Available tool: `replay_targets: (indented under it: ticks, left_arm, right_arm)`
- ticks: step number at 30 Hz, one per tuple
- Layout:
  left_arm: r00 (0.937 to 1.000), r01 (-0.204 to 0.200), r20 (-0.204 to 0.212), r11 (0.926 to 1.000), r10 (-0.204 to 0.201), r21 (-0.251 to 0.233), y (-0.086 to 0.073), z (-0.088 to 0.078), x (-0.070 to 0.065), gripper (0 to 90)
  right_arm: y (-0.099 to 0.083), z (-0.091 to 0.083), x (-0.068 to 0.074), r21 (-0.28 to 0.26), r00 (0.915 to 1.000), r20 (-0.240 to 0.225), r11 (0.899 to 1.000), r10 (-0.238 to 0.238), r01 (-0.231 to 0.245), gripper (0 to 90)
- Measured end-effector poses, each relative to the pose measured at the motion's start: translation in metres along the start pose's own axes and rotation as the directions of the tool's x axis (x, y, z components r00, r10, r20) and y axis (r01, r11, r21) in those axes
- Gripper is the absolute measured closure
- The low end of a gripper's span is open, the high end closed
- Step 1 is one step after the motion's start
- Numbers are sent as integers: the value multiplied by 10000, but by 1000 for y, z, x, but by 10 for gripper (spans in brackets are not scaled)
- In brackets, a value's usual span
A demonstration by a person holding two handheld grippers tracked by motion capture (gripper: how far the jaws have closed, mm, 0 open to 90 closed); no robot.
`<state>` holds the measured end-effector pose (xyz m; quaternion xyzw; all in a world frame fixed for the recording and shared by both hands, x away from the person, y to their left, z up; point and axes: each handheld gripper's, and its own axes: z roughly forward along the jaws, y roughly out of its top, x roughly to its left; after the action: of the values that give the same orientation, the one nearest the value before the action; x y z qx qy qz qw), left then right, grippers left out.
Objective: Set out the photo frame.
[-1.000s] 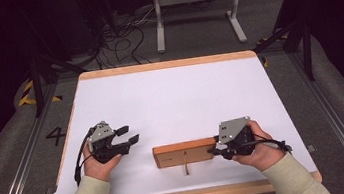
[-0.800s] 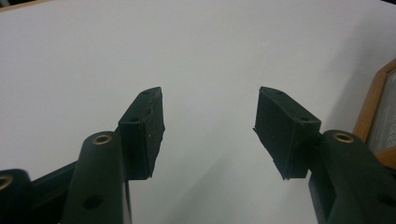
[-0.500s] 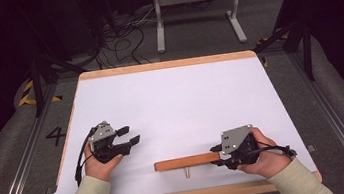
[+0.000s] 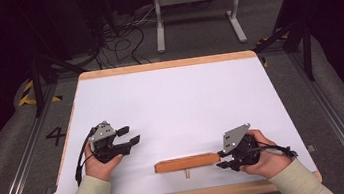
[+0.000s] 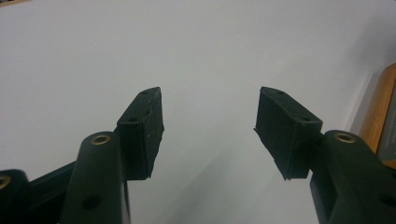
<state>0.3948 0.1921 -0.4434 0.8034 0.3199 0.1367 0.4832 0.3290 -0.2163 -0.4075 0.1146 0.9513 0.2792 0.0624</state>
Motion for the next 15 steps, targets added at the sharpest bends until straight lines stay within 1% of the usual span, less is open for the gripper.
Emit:
replay_targets:
  ticks: [1,2,3,4,5,7,10,12,14,15]
  left_arm:
    - [10000,16,0,10000,-16,-41,0,0,0,423]
    - [10000,16,0,10000,-16,-41,0,0,0,423]
    - [10000,0,-6,10000,0,0,0,0,0,423]
    - [10000,-1,-9,10000,1,5,0,0,0,423]
    - [10000,-2,-11,10000,2,14,0,0,0,423]
    - [10000,-2,-13,10000,2,19,0,0,0,423]
    - [10000,-2,-14,10000,2,19,0,0,0,424]
    - [10000,-4,-12,10000,4,23,0,0,0,426]
    - [10000,-27,-5,10000,27,36,0,0,0,426]
    - [10000,-22,-21,10000,22,37,0,0,0,426]
  right_arm:
    - [-2,3,0,263,9999,-66,9996,102,-101,759]
    - [-2,3,0,263,9999,-66,9996,102,-101,759]
    - [-2,5,0,348,9998,-161,9994,93,-87,801]
    - [-3,6,0,402,9992,-388,9992,84,-69,864]
    - [-3,8,0,418,9989,-453,9991,99,-80,889]
    - [-3,12,0,454,9978,-628,9988,197,-169,900]
    - [-4,20,-1,382,9966,-768,9989,292,-263,900]
    - [-3,23,-1,116,9967,-749,9995,315,-307,900]
    - [-3,25,-3,-133,9959,-783,9988,449,-461,900]
    - [-3,26,-4,-159,9958,-773,9986,497,-510,900]
